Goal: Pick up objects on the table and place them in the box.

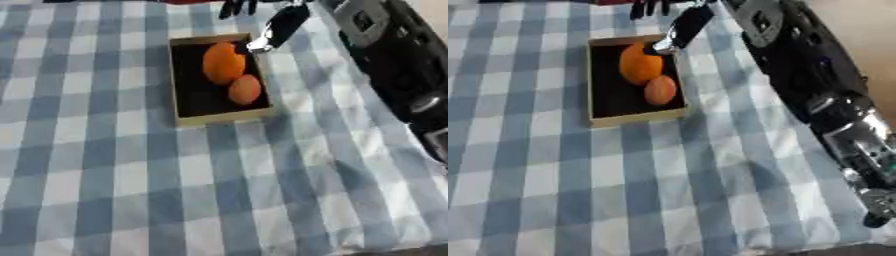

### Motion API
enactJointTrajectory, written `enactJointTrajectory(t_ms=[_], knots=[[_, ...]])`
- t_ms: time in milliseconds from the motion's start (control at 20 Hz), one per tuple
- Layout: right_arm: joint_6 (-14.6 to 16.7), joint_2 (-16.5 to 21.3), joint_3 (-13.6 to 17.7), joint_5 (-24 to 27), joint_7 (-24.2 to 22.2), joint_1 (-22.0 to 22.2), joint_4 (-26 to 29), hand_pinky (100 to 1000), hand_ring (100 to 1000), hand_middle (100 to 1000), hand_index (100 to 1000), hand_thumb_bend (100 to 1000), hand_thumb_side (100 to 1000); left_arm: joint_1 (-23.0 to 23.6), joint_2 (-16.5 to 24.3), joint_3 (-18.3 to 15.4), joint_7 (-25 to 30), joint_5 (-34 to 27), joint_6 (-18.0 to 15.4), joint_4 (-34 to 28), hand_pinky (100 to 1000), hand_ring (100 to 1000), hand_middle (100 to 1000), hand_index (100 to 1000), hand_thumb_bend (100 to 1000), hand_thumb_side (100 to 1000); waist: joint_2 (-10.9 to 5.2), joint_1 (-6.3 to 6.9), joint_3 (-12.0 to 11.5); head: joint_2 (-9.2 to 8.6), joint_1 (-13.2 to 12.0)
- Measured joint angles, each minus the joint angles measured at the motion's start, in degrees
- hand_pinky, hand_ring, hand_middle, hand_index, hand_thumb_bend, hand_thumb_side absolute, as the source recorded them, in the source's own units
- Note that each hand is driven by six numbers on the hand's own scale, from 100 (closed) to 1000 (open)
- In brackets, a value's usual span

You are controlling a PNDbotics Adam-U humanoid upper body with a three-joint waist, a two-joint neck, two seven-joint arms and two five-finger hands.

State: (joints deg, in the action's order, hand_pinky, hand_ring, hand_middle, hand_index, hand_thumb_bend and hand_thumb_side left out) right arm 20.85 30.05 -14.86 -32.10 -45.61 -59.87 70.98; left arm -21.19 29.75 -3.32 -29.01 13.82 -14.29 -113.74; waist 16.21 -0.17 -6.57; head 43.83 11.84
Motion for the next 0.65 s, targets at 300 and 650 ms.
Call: enactJointTrajectory(t_ms=[300,650], knots=[[-0.2,2.4,4.2,1.3,2.6,1.5,7.5,603,788,759,855,236,344,0.0,0.0,0.0,0.0,0.0,0.0,0.0,846,835,738,835,135,680,0.00,0.04,0.3,0.00,-0.3],[-7.8,9.8,10.0,6.5,18.2,10.1,24.0,538,758,724,823,100,279,0.0,0.0,-0.1,-0.5,0.0,0.2,0.0,846,835,738,834,135,679,0.01,0.08,0.7,0.00,-2.0]])
